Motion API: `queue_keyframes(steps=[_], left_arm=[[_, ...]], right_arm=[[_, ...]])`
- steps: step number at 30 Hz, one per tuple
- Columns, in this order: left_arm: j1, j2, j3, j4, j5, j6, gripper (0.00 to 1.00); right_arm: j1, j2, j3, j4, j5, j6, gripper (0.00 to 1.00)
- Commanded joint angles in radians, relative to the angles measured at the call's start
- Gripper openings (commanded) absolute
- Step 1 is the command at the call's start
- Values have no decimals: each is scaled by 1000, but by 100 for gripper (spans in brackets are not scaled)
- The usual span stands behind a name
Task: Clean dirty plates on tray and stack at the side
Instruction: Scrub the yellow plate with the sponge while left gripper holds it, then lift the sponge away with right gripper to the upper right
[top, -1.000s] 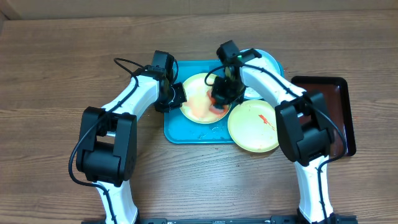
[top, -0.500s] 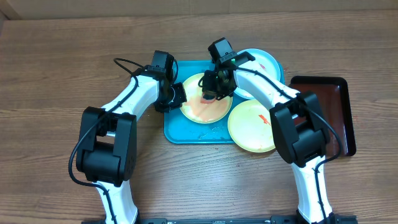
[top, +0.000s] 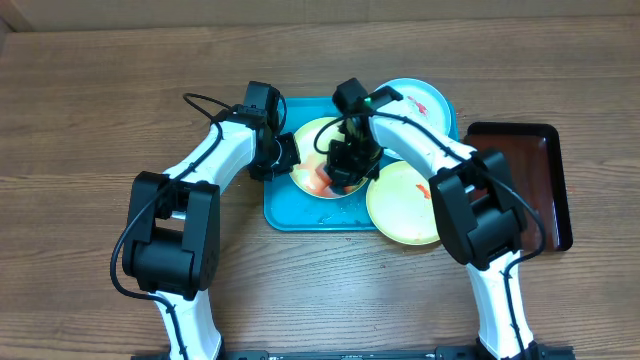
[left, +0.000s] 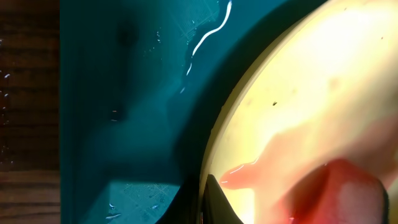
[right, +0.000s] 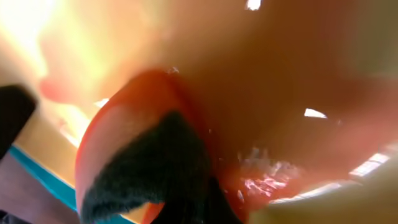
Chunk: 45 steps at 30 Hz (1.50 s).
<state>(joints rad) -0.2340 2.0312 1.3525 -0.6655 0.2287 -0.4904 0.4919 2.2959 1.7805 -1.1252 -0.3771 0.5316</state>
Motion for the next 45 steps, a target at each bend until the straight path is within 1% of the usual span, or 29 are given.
queue_keyframes(steps=[1,6,9,15,17,19,25,28,33,39,45], left_arm=[[-1,32,-11,10,-18,19,4],[-1,32,-11,9,-18,20,4],[-1,32,-11,9,-18,20,4],[-1,32,-11,16,-18,23,4],[-1,32,-11,24,-18,24,4],[0,31,-8,36,-18,24,4],[0,31,26,17,-18,69,4],[0,29,63,-11,-18,109,4],[0,11,124,-44,-31,154,4],[0,-35,207,-129,-160,164,4],[-2,-117,230,-187,-306,185,4]], right_arm=[[-53,28,-6,-3,131,37,4],[-86,28,-6,115,154,37,4],[-87,28,-6,199,202,37,4],[-68,28,-6,316,184,35,4],[-61,28,-6,344,125,-22,4],[-59,26,-1,351,14,-112,4],[-103,-16,113,206,8,-117,4],[-157,-90,239,71,8,-126,4],[-248,-193,358,-61,9,-181,4],[-403,-315,388,-142,16,-188,4],[-557,-364,388,-224,24,-197,4]])
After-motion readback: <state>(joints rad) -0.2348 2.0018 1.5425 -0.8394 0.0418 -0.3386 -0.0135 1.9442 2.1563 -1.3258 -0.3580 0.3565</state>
